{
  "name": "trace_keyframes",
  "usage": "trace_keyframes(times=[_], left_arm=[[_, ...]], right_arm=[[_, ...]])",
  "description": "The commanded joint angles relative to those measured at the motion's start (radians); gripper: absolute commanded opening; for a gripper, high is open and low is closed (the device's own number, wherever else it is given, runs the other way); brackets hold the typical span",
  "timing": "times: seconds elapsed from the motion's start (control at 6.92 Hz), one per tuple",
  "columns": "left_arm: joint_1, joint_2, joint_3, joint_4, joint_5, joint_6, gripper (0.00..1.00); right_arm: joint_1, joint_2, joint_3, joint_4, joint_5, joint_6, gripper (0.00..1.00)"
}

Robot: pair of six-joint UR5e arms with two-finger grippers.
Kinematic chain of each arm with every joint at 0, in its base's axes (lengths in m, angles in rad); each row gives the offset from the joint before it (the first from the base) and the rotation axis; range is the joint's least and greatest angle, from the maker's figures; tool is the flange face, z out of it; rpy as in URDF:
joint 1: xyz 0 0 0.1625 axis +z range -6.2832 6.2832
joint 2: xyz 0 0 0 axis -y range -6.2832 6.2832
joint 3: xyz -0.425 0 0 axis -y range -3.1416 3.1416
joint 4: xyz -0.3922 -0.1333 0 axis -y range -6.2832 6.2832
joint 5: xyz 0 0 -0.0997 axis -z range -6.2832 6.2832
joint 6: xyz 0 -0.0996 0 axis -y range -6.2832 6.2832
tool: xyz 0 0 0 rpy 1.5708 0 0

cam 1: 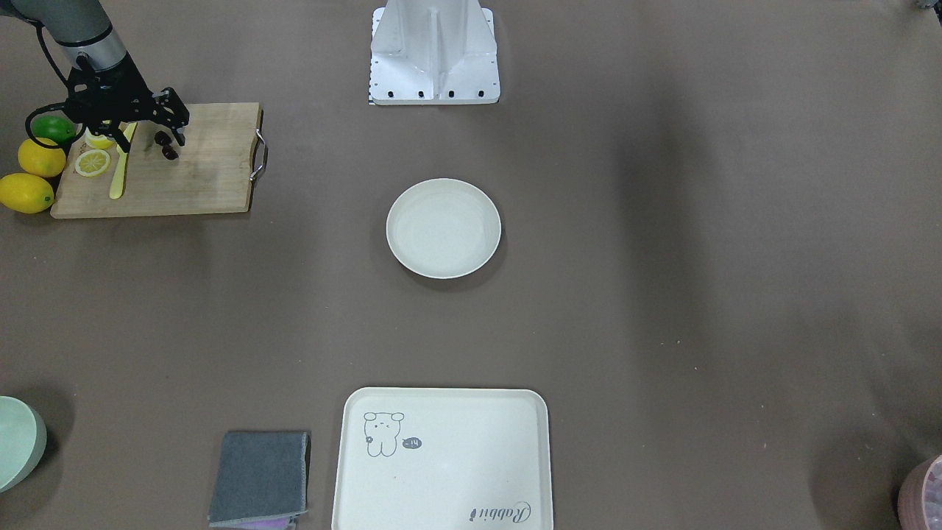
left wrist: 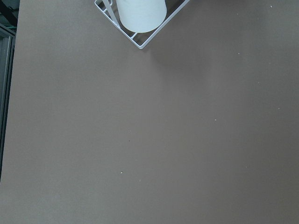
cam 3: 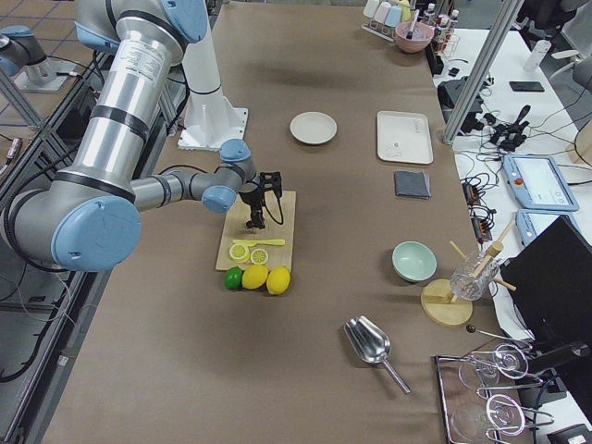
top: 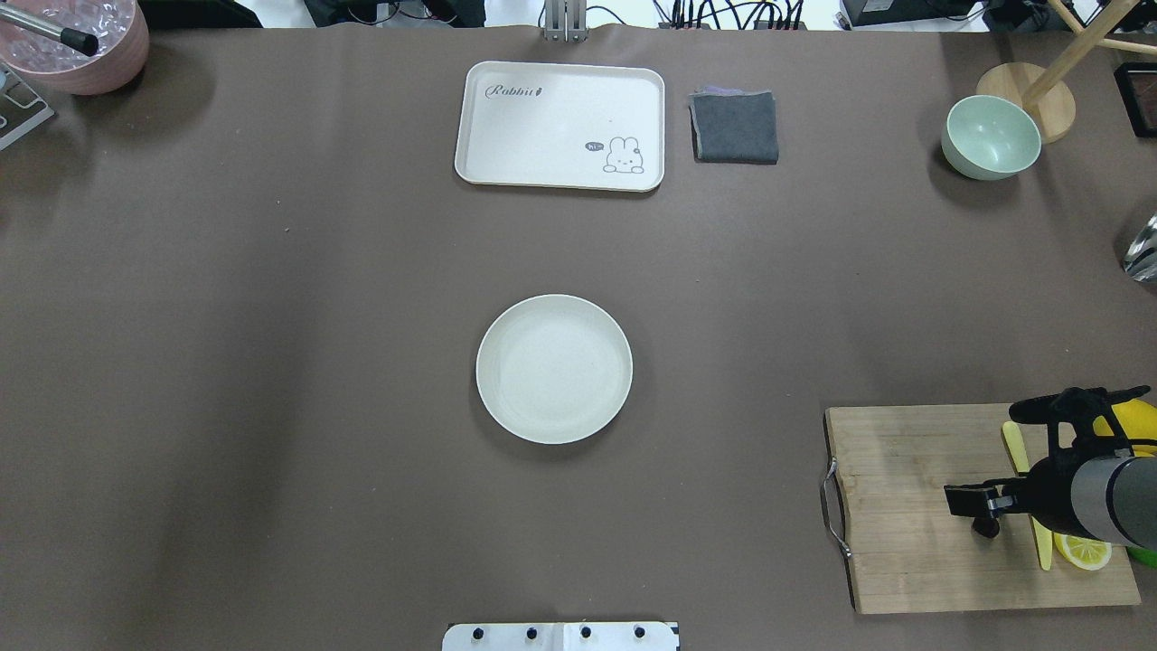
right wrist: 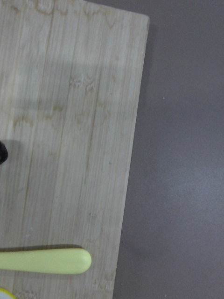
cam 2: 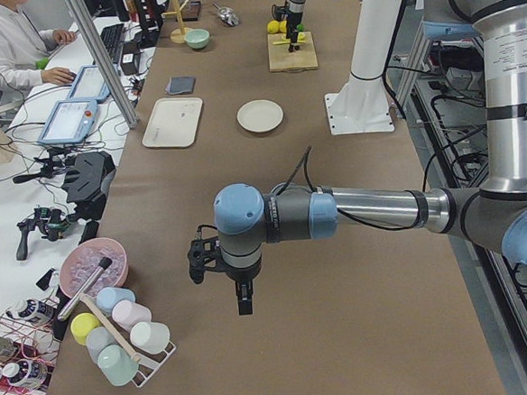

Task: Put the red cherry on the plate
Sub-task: 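Lower the right gripper and pinch the two dark cherries by their stems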

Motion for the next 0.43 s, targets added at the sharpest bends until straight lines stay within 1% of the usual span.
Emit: trace_keyframes(times=[0.0,0.14,0.29], left_arm=[[0.0,-0.002,0.002,0.0,0.0,0.0,0.99],[0.0,-0.002,0.001,0.0,0.0,0.0,0.99],[0.0,0.0,0.002,0.0,0.0,0.0,0.99]], right_arm=[[-0.059,-0.004,-0.014,0.006,-0.061,0.051,0.9],[-0.081,-0.004,-0.016,0.006,-0.088,0.061,0.83],[-0.09,-0.004,-0.016,0.006,-0.093,0.087,0.71]])
